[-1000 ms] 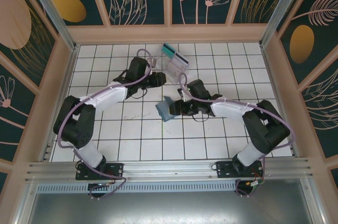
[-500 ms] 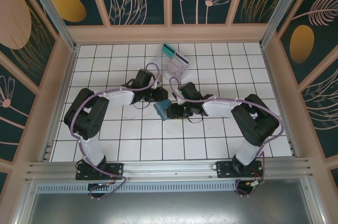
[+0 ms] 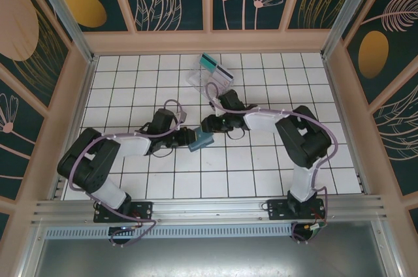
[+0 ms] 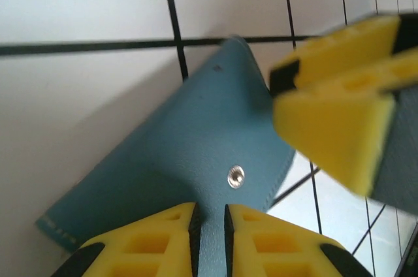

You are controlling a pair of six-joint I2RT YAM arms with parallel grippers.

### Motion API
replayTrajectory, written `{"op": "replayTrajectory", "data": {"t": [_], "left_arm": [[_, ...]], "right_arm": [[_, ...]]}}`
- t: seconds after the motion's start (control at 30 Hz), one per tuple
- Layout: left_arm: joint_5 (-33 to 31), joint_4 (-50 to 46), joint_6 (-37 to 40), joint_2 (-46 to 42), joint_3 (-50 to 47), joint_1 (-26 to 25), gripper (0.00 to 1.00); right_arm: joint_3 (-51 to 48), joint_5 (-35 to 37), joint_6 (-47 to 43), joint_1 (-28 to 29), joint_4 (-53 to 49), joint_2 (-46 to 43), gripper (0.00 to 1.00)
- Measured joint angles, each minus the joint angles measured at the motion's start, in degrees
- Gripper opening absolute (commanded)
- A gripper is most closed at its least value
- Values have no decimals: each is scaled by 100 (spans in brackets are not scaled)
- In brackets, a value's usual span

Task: Put the credit cards into the card holder

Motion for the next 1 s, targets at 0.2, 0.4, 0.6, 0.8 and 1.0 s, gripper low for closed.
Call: {"op": "replayTrajectory", "data": {"t": [0.2, 0.4, 0.6, 0.8, 1.0], "left_arm": [[-175, 219, -339, -232, -319, -94, 22], [-343, 184, -428, -236, -289, -127, 22], [-413, 26, -463, -103, -68, -127, 23], [-501, -245, -459, -48, 214, -146, 37], [-811, -793, -297, -52, 562, -146, 47]], "right_arm": [[376, -50, -201, 2, -114, 339, 47], [-66, 452, -415, -63, -341, -520, 41], [-831, 800, -557, 155, -396, -1729, 35], [-960, 1141, -514, 894, -398, -1368, 40], [-743, 1705, -470, 1281, -514, -717, 46]]}}
